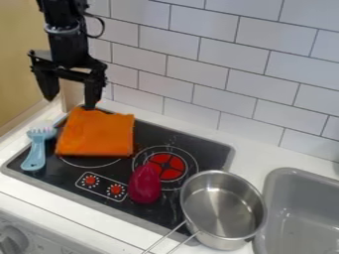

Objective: Slide the yellow pad to the left side of the burner

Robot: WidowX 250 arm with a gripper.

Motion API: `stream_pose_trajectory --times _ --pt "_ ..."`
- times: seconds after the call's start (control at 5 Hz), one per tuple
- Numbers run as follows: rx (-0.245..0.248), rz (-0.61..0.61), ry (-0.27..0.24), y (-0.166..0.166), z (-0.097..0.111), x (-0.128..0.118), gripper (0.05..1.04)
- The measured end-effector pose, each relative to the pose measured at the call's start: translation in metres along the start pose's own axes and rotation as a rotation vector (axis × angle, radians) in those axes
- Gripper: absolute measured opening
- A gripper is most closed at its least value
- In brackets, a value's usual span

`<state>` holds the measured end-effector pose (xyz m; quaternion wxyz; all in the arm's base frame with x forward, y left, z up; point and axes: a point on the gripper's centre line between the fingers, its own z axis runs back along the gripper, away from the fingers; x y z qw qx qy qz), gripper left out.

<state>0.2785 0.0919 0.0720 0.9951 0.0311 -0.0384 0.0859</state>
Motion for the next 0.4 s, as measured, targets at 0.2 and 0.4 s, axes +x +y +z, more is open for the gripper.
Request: stream_pose_trajectory --times 0.2,0.4 --pt "0.0 0.0 -0.006 -0.0013 0.0015 0.0004 0.999" --pt "0.0 0.002 -0.006 -0.0008 0.0015 0.0003 0.999"
